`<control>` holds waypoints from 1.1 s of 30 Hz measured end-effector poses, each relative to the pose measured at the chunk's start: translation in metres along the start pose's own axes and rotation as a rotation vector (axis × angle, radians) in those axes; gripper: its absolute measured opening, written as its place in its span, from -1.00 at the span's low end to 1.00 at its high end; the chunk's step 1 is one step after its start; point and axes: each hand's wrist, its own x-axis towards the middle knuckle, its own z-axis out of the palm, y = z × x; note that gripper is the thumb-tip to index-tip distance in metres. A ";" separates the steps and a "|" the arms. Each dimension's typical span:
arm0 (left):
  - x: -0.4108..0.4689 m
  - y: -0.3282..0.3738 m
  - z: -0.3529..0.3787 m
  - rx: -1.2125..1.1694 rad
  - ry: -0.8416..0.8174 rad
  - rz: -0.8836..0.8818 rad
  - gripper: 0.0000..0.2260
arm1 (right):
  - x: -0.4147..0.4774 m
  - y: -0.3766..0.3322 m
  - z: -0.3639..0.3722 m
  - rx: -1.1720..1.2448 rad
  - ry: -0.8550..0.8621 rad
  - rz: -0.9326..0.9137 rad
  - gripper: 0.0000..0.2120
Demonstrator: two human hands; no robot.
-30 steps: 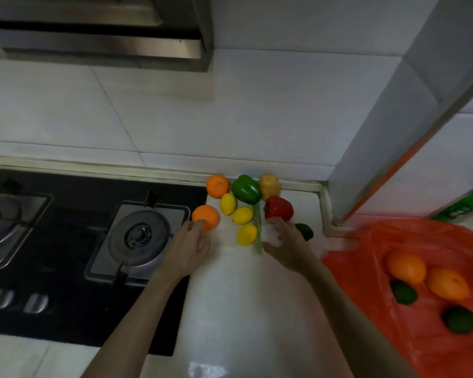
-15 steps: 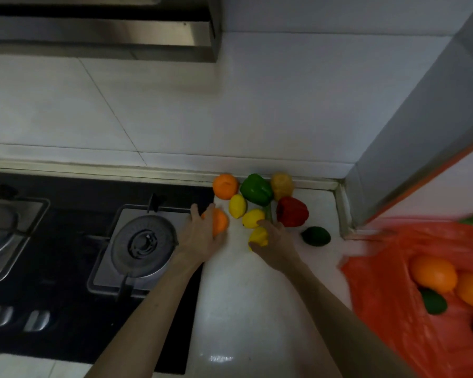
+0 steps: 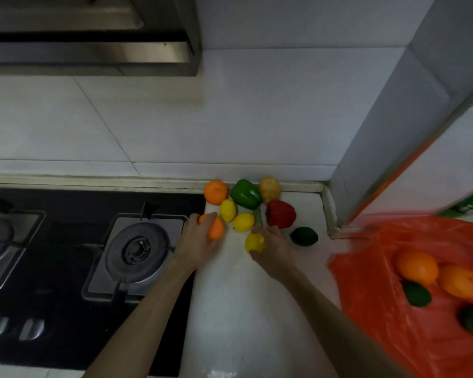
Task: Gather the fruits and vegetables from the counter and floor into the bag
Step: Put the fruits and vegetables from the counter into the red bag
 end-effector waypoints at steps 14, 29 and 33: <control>-0.082 0.109 -0.032 -0.041 0.266 0.199 -0.45 | -0.089 -0.001 -0.109 0.250 0.414 -0.180 -0.53; -0.101 0.306 0.057 -0.179 0.089 0.468 -0.41 | -0.221 0.130 -0.235 0.253 0.664 0.072 -0.56; -0.107 0.349 0.093 -0.165 -0.015 0.549 -0.40 | -0.243 0.172 -0.242 0.244 0.676 0.145 -0.55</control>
